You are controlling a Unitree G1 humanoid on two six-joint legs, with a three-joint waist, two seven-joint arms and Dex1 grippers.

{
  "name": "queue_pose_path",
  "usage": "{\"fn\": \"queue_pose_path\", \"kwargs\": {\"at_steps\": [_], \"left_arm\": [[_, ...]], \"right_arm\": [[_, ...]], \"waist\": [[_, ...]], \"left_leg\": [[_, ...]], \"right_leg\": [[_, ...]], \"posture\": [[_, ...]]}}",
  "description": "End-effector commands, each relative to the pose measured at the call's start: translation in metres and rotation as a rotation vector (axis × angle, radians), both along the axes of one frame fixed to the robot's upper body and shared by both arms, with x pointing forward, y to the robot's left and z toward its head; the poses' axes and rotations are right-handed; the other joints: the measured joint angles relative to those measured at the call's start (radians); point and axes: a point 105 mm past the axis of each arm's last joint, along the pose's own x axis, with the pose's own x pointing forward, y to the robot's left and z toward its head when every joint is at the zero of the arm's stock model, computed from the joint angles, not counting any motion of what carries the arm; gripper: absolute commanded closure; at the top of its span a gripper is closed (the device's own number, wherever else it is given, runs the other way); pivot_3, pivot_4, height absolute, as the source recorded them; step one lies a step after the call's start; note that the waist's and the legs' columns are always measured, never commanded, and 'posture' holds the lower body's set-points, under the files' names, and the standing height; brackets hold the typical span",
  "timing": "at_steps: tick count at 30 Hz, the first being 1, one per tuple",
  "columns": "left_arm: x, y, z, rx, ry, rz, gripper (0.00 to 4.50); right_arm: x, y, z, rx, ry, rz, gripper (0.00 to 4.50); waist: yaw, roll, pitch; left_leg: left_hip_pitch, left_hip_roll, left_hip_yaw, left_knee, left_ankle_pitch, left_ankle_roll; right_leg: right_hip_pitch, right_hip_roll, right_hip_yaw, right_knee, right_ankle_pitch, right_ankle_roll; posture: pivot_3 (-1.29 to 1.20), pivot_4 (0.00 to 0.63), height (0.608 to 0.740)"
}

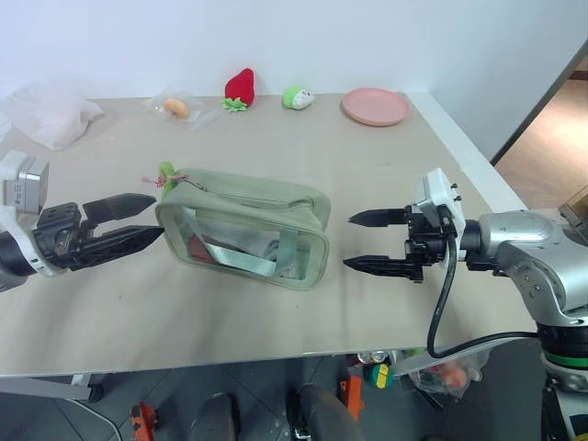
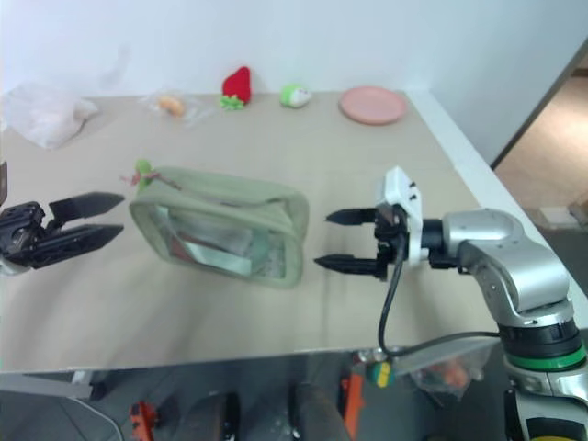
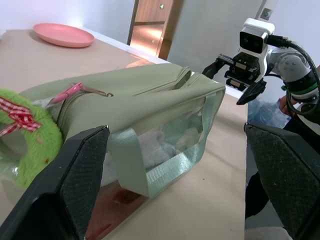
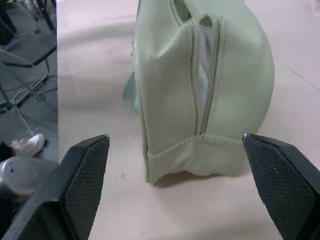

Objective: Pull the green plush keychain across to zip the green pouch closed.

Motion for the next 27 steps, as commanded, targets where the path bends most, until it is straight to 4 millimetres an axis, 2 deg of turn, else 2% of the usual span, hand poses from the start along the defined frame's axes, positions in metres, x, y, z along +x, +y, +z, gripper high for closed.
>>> {"fn": "queue_pose_path", "kwargs": {"at_steps": [1,10,14,19,20,21,23,25,27], "left_arm": [[-0.002,-0.001,0.01,0.014,-0.052,-0.004,0.0],[-0.006,0.008,0.019,0.033,-0.085,0.024,0.0],[-0.006,0.012,0.018,0.037,-0.089,0.048,0.0],[-0.007,0.018,0.017,0.041,-0.087,0.075,0.0],[-0.007,0.02,0.017,0.042,-0.088,0.083,0.0],[-0.006,0.023,0.017,0.042,-0.088,0.098,0.0],[-0.003,0.027,0.016,0.041,-0.088,0.121,0.0],[0.008,0.037,0.014,0.028,-0.084,0.193,0.0],[0.029,0.051,0.009,-0.01,-0.042,0.303,0.0]], "right_arm": [[-0.005,0.014,0.005,0.021,-0.028,0.038,0.04],[0.009,0.033,-0.001,0.028,-0.047,0.056,0.04],[0.016,0.04,-0.002,0.047,-0.051,0.068,1.15],[0.013,0.044,-0.004,0.062,-0.039,0.115,2.87],[0.013,0.044,-0.004,0.063,-0.037,0.122,3.41],[0.012,0.044,-0.004,0.063,-0.036,0.129,3.58],[0.011,0.044,-0.005,0.062,-0.035,0.136,4.41],[0.012,0.044,-0.007,0.051,-0.042,0.132,4.47],[0.018,0.044,-0.011,0.022,-0.06,0.098,4.47]], "waist": [[0.0,0.0,0.0],[0.0,0.0,0.0],[0.001,0.0,0.0],[0.002,0.0,0.0],[0.002,0.0,0.0],[0.002,0.0,0.0],[0.002,0.0,0.0],[0.002,0.0,0.0],[0.003,0.0,0.0]], "left_leg": [[0.0,0.0,0.0,0.0,0.0,0.0],[0.0,0.0,0.0,0.0,0.0,0.0],[-0.001,0.0,0.001,0.0,0.0,0.0],[-0.001,0.001,0.0,0.0,0.0,0.0],[-0.001,0.001,0.0,0.0,0.0,0.0],[-0.001,0.001,0.0,0.0,0.0,0.0],[-0.001,0.001,0.0,0.0,0.0,0.0],[-0.001,0.0,0.0,0.0,0.0,0.0],[-0.001,0.0,0.001,0.0,0.0,0.0]], "right_leg": [[0.0,0.0,0.0,0.0,0.0,0.0],[0.0,-0.001,0.001,0.0,0.0,0.0],[0.0,-0.001,0.0,0.0,0.0,0.0],[0.0,-0.001,0.001,0.0,0.0,0.0],[0.0,-0.001,0.001,0.0,0.0,0.0],[0.0,-0.001,0.001,0.0,0.0,0.0],[0.0,-0.001,0.0,0.0,0.0,0.0],[0.0,-0.001,0.0,0.0,0.0,0.0],[0.0,-0.001,0.0,0.0,0.0,0.0]], "posture": [[0.0,0.15,0.74],[0.0,0.15,0.74],[0.0,0.15,0.74],[0.0,0.15,0.74],[0.0,0.15,0.74],[0.0,0.15,0.74],[0.0,0.15,0.74],[0.0,0.15,0.74],[0.0,0.15,0.74]]}}
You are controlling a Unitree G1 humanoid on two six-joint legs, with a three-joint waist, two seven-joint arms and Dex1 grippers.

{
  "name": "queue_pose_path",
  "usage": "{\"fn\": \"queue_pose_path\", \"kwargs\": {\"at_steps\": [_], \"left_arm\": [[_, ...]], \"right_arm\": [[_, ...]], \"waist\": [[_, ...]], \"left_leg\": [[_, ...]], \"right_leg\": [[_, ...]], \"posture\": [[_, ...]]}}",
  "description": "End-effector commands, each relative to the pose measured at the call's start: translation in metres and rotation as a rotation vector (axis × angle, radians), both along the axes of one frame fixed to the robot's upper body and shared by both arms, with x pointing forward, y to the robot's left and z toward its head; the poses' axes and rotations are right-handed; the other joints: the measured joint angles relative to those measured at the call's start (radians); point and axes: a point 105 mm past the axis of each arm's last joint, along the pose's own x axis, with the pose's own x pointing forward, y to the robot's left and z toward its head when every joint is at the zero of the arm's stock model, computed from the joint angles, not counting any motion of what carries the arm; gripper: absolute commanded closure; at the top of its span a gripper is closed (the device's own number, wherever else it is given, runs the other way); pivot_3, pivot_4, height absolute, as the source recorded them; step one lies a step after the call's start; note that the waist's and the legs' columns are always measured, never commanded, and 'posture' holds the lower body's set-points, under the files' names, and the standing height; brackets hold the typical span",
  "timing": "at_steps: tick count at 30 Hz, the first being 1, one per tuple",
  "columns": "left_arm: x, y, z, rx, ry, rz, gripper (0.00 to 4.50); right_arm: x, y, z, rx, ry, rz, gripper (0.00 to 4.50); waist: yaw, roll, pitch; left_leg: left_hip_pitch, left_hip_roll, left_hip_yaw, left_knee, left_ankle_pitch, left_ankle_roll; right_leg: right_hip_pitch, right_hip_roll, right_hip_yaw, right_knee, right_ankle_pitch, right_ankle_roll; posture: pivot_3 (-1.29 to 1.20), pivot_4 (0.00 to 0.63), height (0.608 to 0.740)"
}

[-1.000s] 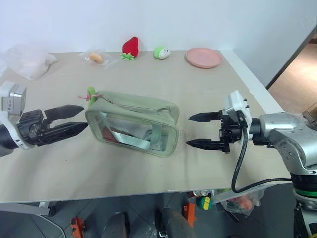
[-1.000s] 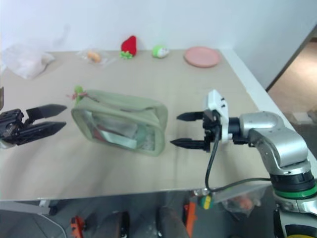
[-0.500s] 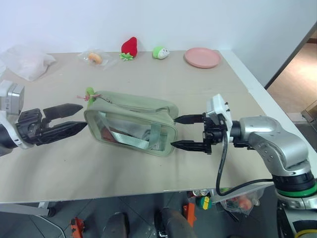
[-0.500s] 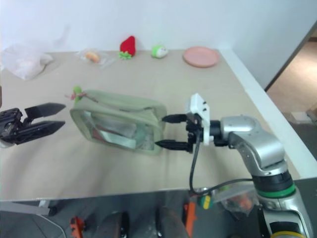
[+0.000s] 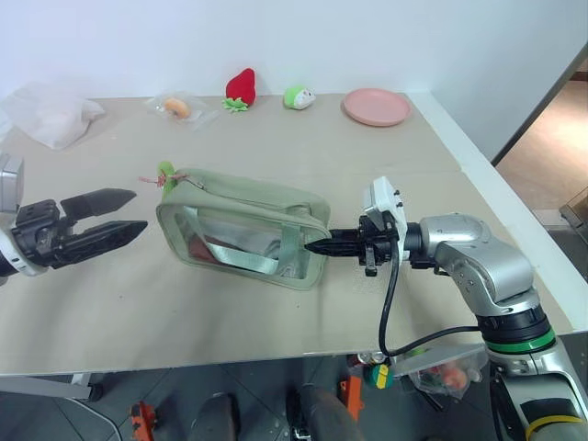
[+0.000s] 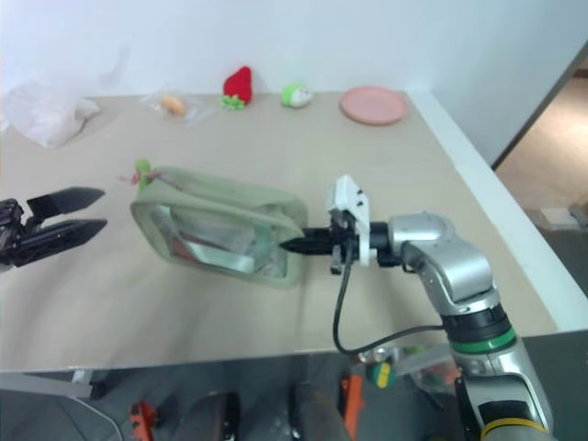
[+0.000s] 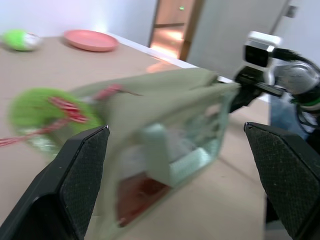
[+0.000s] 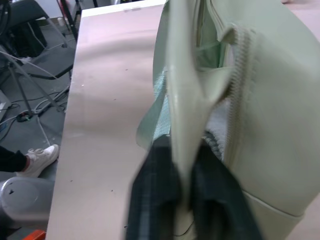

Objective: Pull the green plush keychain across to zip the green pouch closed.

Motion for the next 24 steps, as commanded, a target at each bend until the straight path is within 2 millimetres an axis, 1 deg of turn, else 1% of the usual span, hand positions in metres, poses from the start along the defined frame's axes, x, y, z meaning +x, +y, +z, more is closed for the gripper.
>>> {"fn": "queue_pose_path", "kwargs": {"at_steps": [1,2,4,7,10,15,17,21,24], "left_arm": [[0.028,0.024,0.002,-0.06,0.009,0.172,0.0],[0.033,0.025,0.002,-0.1,0.037,0.175,0.0],[0.035,0.019,0.002,-0.146,0.068,0.14,0.0],[0.042,0.014,-0.006,-0.235,0.158,0.114,0.0],[0.053,0.014,-0.018,-0.33,0.251,0.132,0.0],[0.068,0.009,-0.031,-0.455,0.357,0.128,0.0],[0.07,0.009,-0.033,-0.477,0.372,0.128,0.0],[0.075,-0.009,-0.04,-0.502,0.419,0.071,0.0],[0.075,-0.018,-0.041,-0.507,0.429,0.041,0.0]], "right_arm": [[0.003,0.004,0.003,-0.033,-0.071,-0.005,4.47],[0.004,0.005,0.001,-0.039,-0.072,-0.004,4.47],[0.002,0.006,0.0,-0.039,-0.07,0.006,4.47],[0.001,0.008,0.0,-0.035,-0.073,0.008,4.47],[0.002,0.007,0.0,-0.03,-0.076,0.0,4.47],[0.001,0.007,0.001,-0.02,-0.079,-0.015,4.47],[0.0,0.007,0.002,-0.018,-0.079,-0.021,4.47],[-0.002,0.005,0.001,-0.012,-0.075,-0.037,4.47],[-0.002,0.004,0.002,-0.009,-0.075,-0.044,4.47]], "waist": [[0.001,0.0,0.0],[0.001,0.0,0.0],[-0.002,-0.001,-0.001],[-0.004,-0.001,-0.001],[-0.004,-0.001,-0.001],[-0.003,-0.002,-0.001],[-0.004,-0.002,-0.001],[-0.003,-0.002,-0.001],[-0.003,-0.002,-0.001]], "left_leg": [[0.0,0.0,0.0,0.0,0.0,0.0],[0.0,0.0,0.0,0.0,0.0,0.0],[0.001,0.0,0.0,0.0,0.0,0.0],[0.001,0.001,0.0,0.0,0.0,0.0],[0.001,0.001,0.0,0.0,0.0,0.0],[0.001,0.001,0.0,0.001,0.001,-0.001],[0.001,0.002,0.0,0.001,0.001,-0.001],[0.001,0.001,0.0,0.001,0.001,-0.001],[0.001,0.001,0.0,0.001,0.001,-0.001]], "right_leg": [[0.0,0.0,0.0,0.0,0.0,0.0],[0.0,0.0,-0.001,0.0,0.0,0.0],[0.001,0.001,0.0,0.0,0.001,-0.001],[0.0,0.001,0.001,0.0,0.001,0.0],[0.0,0.002,0.001,0.0,0.001,0.0],[0.0,0.003,-0.001,0.002,0.002,-0.002],[0.0,0.003,0.0,0.002,0.002,-0.002],[0.0,0.003,0.0,0.002,0.002,-0.002],[0.001,0.002,0.0,0.002,0.002,-0.002]], "posture": [[0.0,0.15,0.74],[0.0,0.15,0.74],[0.0,0.15,0.74],[0.0,0.15,0.74],[0.0,0.15,0.74],[0.0,0.15,0.74],[0.0,0.15,0.74],[0.0,0.15,0.74],[0.0,0.15,0.74]]}}
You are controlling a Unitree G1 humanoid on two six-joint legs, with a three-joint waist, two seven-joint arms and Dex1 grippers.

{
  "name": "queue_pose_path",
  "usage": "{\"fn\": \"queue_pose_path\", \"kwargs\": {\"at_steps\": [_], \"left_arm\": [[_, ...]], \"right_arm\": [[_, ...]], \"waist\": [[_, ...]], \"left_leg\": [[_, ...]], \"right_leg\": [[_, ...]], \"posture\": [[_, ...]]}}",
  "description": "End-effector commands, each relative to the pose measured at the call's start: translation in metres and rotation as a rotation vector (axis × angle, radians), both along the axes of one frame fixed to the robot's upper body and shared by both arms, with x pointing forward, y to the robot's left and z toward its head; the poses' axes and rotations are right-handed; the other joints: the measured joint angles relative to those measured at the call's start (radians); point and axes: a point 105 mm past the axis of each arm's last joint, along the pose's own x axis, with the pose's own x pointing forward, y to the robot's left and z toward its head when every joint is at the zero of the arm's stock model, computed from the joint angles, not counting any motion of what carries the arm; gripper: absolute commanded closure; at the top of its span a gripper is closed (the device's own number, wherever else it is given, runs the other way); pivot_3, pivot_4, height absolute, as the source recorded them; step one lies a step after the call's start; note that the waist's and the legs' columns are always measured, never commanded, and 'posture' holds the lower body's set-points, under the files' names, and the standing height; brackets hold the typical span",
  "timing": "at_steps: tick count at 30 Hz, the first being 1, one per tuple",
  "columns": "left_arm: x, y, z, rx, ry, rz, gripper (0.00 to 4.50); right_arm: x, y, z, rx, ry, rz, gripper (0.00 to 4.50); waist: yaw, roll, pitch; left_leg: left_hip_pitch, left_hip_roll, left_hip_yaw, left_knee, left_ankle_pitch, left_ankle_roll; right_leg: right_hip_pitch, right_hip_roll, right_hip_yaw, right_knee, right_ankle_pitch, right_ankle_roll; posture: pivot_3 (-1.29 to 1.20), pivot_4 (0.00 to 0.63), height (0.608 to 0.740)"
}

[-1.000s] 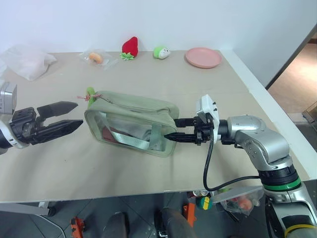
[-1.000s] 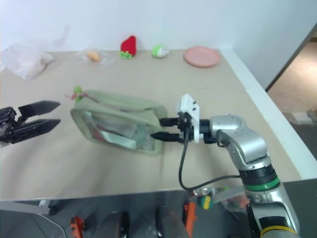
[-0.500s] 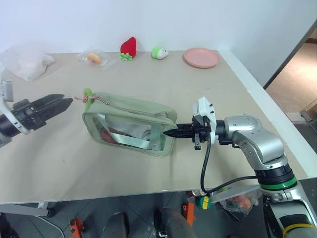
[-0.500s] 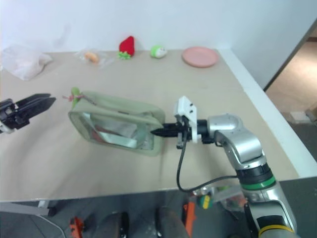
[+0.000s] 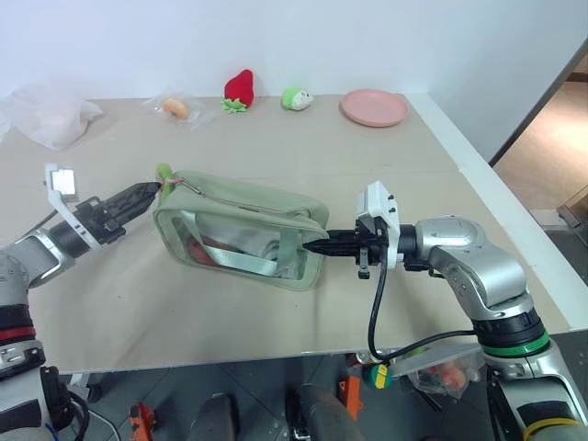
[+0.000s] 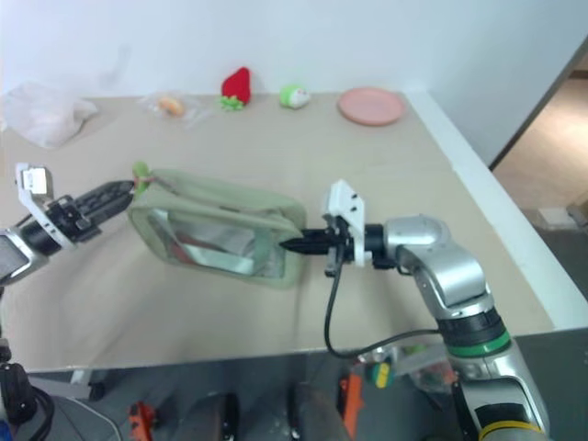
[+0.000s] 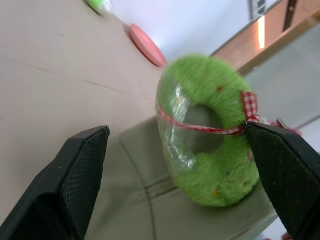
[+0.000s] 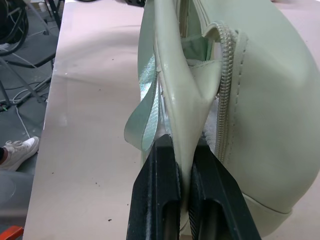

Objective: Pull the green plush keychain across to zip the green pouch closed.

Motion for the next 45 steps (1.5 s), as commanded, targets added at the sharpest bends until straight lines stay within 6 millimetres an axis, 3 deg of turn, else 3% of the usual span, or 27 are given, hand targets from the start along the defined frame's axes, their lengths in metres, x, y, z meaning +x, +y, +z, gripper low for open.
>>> {"fn": "queue_pose_path", "kwargs": {"at_steps": [1,2,4,11,14,17,23,27,33,34,42,45], "left_arm": [[-0.002,-0.011,0.013,-0.01,-0.04,-0.046,0.0],[-0.003,-0.014,0.014,-0.019,-0.044,-0.062,0.56],[-0.007,-0.02,0.018,-0.031,-0.058,-0.09,1.26],[-0.016,-0.015,0.031,-0.056,-0.112,-0.075,3.65],[-0.019,-0.013,0.045,-0.07,-0.164,-0.07,4.46],[-0.023,-0.024,0.061,-0.062,-0.222,-0.105,4.46],[-0.031,-0.066,0.073,0.028,-0.288,-0.234,4.46],[-0.03,-0.088,0.063,0.144,-0.276,-0.282,4.46],[-0.024,-0.088,0.045,0.232,-0.25,-0.273,4.46],[-0.025,-0.089,0.045,0.231,-0.246,-0.284,3.77],[-0.029,-0.08,0.059,0.209,-0.294,-0.278,1.19],[-0.039,-0.068,0.07,0.2,-0.323,-0.276,1.19]], "right_arm": [[-0.004,0.001,0.007,0.012,-0.027,0.003,4.47],[-0.004,0.001,0.007,0.01,-0.027,-0.001,4.5],[-0.004,0.001,0.007,0.008,-0.027,-0.003,4.5],[-0.001,0.001,0.006,-0.003,-0.026,0.001,4.5],[0.0,0.003,0.006,-0.005,-0.028,0.007,4.5],[0.002,0.004,0.007,-0.009,-0.034,0.014,4.5],[0.004,0.006,0.008,-0.013,-0.042,0.019,4.5],[0.005,0.006,0.008,-0.011,-0.045,0.012,4.5],[0.004,0.005,0.008,-0.005,-0.048,-0.003,4.5],[0.004,0.005,0.008,-0.005,-0.048,-0.005,4.5],[0.004,0.005,0.007,-0.001,-0.047,-0.01,4.5],[0.005,0.007,0.007,0.001,-0.048,-0.008,4.5]], "waist": [[-0.001,0.0,0.0],[-0.001,0.0,0.0],[0.0,0.0,0.0],[0.0,0.0,0.0],[0.0,0.0,0.0],[0.0,0.0,0.0],[-0.001,-0.001,0.0],[-0.001,0.0,0.0],[-0.001,0.0,0.0],[-0.001,0.0,0.0],[-0.001,0.0,0.0],[-0.003,0.0,0.0]], "left_leg": [[0.0,0.0,0.0,0.0,0.0,0.0],[0.0,0.0,0.0,0.0,0.0,0.0],[0.0,0.0,0.0,0.0,0.0,0.0],[0.0,-0.001,-0.001,0.001,0.0,0.0],[0.0,-0.001,-0.001,0.001,0.0,0.0],[0.0,-0.001,-0.001,0.001,0.0,0.0],[0.0,-0.001,-0.001,0.001,0.0,-0.001],[0.001,-0.001,-0.001,0.0,0.001,-0.001],[0.001,-0.001,-0.001,0.0,0.001,-0.001],[0.001,-0.001,-0.001,0.0,0.001,-0.001],[0.002,-0.001,0.0,0.0,0.001,-0.001],[0.002,0.0,-0.001,0.0,0.001,-0.002]], "right_leg": [[0.0,0.0,0.0,0.0,0.0,0.0],[0.0,0.0,0.0,0.0,0.0,0.0],[0.0,0.0,0.0,0.0,0.0,0.0],[0.0,-0.001,0.001,0.0,0.0,0.001],[0.0,-0.001,0.0,0.0,0.001,0.001],[0.0,0.0,0.0,0.0,0.001,0.001],[0.001,-0.001,0.001,0.0,0.001,0.001],[0.001,0.0,0.002,0.0,0.001,0.001],[0.001,0.001,0.001,0.0,0.001,0.001],[0.001,0.001,0.001,0.0,0.001,0.001],[0.001,0.001,0.002,0.0,0.002,0.001],[0.001,0.001,0.002,0.0,0.002,0.001]], "posture": [[0.0,0.15,0.74],[0.0,0.15,0.74],[0.0,0.15,0.74],[0.0,0.15,0.74],[0.0,0.15,0.74],[0.0,0.15,0.74],[0.0,0.15,0.74],[0.0,0.15,0.74],[0.0,0.15,0.74],[0.0,0.15,0.74],[0.0,0.15,0.74],[0.0,0.15,0.74]]}}
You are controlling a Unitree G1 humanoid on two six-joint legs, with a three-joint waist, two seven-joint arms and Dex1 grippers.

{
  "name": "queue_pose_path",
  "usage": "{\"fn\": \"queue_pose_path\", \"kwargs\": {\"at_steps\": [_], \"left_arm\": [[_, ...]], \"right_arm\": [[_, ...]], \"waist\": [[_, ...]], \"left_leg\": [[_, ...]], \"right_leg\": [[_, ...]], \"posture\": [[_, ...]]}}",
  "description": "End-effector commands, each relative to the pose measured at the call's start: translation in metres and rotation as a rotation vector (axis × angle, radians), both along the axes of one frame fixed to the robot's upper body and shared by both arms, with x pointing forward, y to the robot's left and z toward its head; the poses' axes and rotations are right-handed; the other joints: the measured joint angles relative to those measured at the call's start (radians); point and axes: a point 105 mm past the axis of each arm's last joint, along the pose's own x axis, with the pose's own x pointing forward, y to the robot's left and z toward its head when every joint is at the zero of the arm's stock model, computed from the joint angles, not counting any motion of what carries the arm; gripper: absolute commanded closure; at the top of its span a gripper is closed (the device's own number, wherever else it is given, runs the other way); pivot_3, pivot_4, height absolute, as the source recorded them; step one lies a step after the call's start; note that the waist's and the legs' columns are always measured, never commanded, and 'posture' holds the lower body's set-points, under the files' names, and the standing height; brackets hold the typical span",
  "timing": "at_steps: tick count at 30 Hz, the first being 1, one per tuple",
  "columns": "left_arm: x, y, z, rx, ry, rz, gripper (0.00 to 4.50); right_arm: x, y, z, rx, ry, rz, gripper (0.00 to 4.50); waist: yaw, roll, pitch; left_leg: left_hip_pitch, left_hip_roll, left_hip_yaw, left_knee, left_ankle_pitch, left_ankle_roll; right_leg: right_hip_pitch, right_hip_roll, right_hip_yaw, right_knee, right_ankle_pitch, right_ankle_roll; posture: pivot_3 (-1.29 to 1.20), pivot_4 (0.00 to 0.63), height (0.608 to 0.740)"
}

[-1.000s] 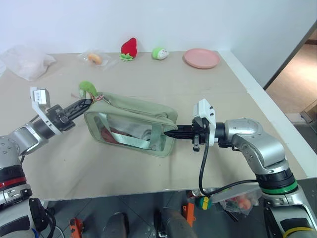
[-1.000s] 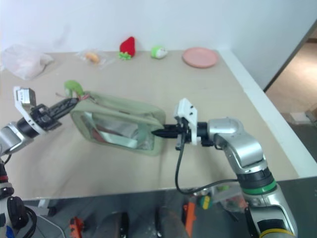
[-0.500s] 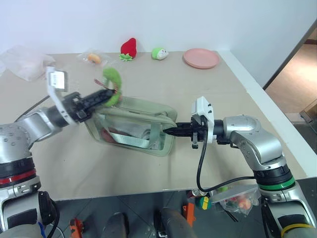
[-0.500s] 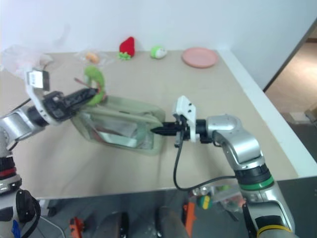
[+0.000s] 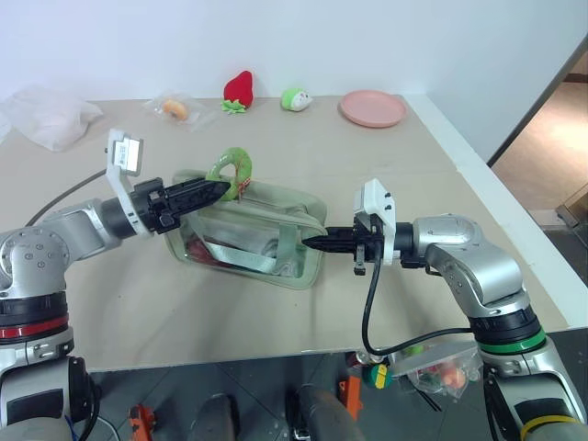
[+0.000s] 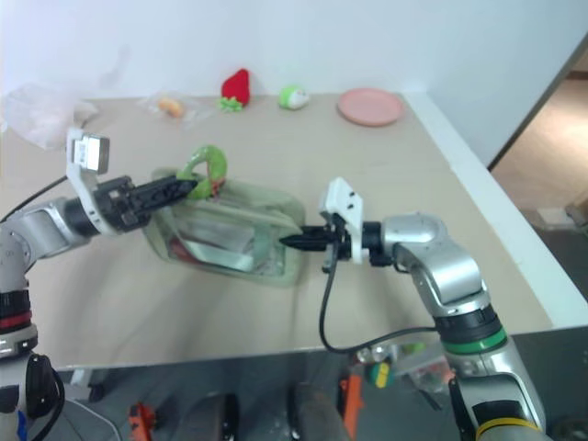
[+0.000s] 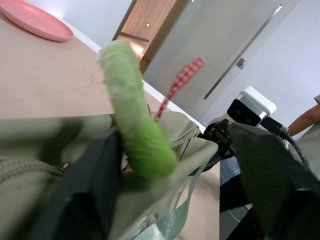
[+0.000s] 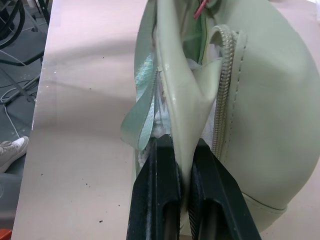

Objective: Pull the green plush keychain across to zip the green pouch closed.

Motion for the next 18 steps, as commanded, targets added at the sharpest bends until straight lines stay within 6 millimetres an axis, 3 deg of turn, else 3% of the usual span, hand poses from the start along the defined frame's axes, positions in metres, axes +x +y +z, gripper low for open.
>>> {"fn": "queue_pose_path", "kwargs": {"at_steps": [1,4,8,11,18], "left_arm": [[-0.013,0.023,0.018,0.006,-0.062,0.038,1.19],[-0.022,0.04,0.019,0.047,-0.066,0.077,1.19],[-0.03,0.084,0.017,0.143,-0.103,0.221,1.19],[-0.035,0.103,0.01,0.204,-0.12,0.274,1.19],[-0.035,0.106,-0.019,0.287,-0.122,0.272,1.19]], "right_arm": [[-0.003,0.005,0.006,0.009,-0.032,0.018,4.5],[-0.003,0.006,0.006,0.009,-0.031,0.02,4.5],[-0.004,0.006,0.005,0.012,-0.025,0.023,4.5],[-0.004,0.006,0.004,0.013,-0.024,0.026,4.5],[-0.006,0.009,0.004,0.022,-0.015,0.041,4.5]], "waist": [[-0.002,0.0,0.0],[-0.002,0.0,0.0],[-0.004,0.0,0.0],[-0.001,0.0,0.0],[0.0,0.0,0.0]], "left_leg": [[0.0,0.0,0.0,0.0,0.0,0.0],[0.0,0.001,0.0,-0.001,0.0,0.0],[0.0,0.001,0.0,-0.002,0.0,0.0],[0.0,0.001,0.0,-0.002,0.0,0.0],[0.001,0.001,0.001,-0.002,0.0,0.0]], "right_leg": [[0.0,0.0,0.0,0.0,0.0,0.0],[-0.001,0.001,0.0,0.0,0.0,0.0],[-0.001,0.001,0.0,0.0,-0.001,-0.001],[-0.001,0.0,-0.001,0.0,-0.001,-0.002],[-0.001,-0.001,-0.001,0.0,-0.001,-0.003]], "posture": [[0.0,0.15,0.74],[0.0,0.15,0.74],[0.0,0.15,0.74],[0.0,0.15,0.74],[0.0,0.15,0.74]]}}
